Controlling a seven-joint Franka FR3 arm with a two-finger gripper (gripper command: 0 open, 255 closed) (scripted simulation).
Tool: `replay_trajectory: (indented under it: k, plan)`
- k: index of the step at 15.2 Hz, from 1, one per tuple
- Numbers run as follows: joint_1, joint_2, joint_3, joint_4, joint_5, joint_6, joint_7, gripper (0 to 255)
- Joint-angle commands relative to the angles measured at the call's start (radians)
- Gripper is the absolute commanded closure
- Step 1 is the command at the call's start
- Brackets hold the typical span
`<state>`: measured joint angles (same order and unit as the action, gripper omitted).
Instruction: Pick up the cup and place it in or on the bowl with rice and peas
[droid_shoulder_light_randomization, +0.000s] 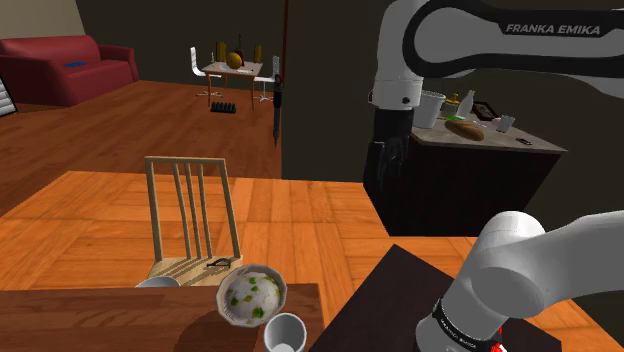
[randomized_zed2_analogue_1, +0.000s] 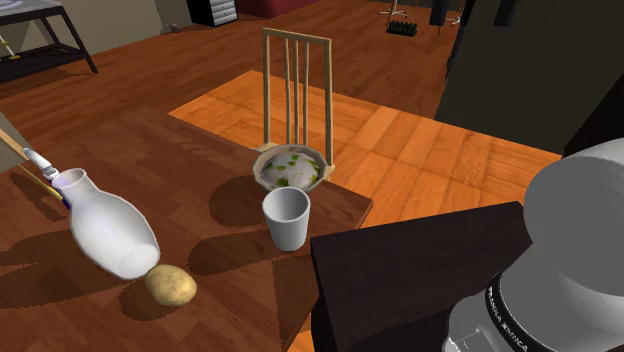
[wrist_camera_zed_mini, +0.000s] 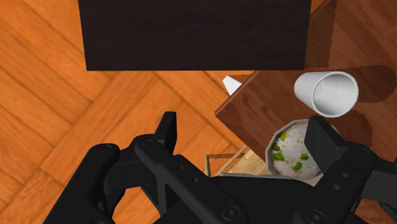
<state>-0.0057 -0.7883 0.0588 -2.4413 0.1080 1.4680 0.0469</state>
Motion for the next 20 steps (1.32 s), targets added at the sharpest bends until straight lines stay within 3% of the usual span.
replay_trajectory:
  k: [1, 11, 20]
  plan:
    - [0.0, 0.0, 0.0, 0.0, 0.0, 0.0, 0.0, 0]
    - [0.068, 0.044, 0.144, -0.255, 0.145, 0.349, 0.106, 0]
    - [0.138, 0.282, 0.301, -0.356, 0.282, 0.741, 0.188, 0]
